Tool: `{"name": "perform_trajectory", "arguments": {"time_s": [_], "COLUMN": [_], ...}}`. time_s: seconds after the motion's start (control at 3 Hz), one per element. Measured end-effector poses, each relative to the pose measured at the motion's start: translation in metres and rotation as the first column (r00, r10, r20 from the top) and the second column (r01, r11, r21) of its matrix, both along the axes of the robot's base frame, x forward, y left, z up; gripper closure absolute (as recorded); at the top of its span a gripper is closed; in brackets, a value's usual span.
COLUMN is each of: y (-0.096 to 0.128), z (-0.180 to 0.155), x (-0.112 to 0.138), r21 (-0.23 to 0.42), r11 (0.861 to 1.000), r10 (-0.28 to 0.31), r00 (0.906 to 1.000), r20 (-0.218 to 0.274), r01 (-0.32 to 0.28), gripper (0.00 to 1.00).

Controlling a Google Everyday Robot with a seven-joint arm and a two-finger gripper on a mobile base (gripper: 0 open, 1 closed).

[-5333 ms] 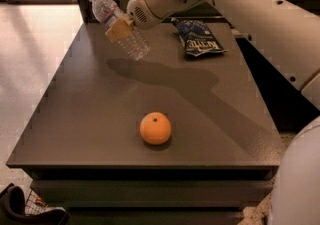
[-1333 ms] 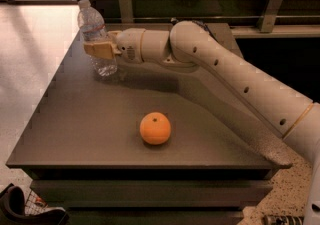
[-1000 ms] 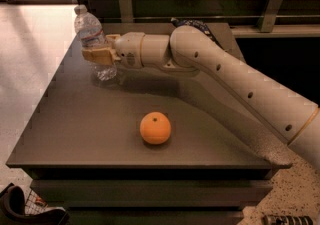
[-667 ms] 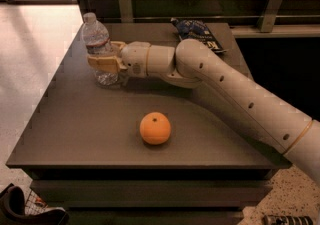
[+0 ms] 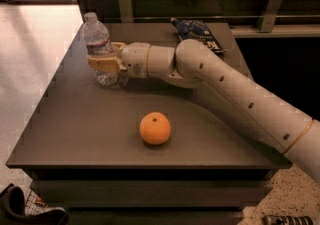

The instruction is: Pick water bottle

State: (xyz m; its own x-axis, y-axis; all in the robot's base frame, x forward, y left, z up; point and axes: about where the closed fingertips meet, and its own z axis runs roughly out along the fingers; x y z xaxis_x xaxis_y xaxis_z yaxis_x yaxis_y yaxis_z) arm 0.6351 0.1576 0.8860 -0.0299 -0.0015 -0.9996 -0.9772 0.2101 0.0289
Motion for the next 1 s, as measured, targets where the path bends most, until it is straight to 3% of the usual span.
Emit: {"name": "perform_trajectory", "arguments": {"time_s": [0.67, 1.0], "y": [0.0024, 0.0052], "z": [0.0006, 0.001], "x": [-0.0011, -0.0025], "r21": [0.0, 0.0], "r11": [1.0, 1.0], "r10": [0.004, 0.009], "r00": [1.0, 1.0], "r20": [0.0, 0.001], "r01": [-0.004, -0.009], "gripper": [0.28, 0.0]}}
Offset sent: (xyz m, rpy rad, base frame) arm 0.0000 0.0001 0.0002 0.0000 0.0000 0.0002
